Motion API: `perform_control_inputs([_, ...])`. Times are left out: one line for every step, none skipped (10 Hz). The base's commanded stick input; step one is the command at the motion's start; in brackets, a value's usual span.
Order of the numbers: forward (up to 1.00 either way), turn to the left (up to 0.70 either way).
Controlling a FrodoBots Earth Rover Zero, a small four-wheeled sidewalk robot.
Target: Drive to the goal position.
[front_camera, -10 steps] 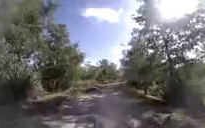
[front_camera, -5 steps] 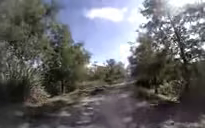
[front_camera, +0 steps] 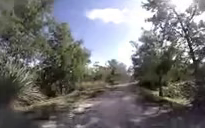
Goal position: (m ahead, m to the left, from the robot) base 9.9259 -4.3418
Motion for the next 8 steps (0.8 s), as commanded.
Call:
perform_control_inputs([0.7, -0.35])
perform_control_inputs([0.7, -0.03])
perform_control_inputs([0.7, 0.0])
perform_control_inputs([0.7, 0.0])
perform_control_inputs([0.7, 0.0])
perform_control_inputs([0.7, 0.0])
perform_control_inputs([0.7, 0.0])
perform_control_inputs([0.7, 0.0])
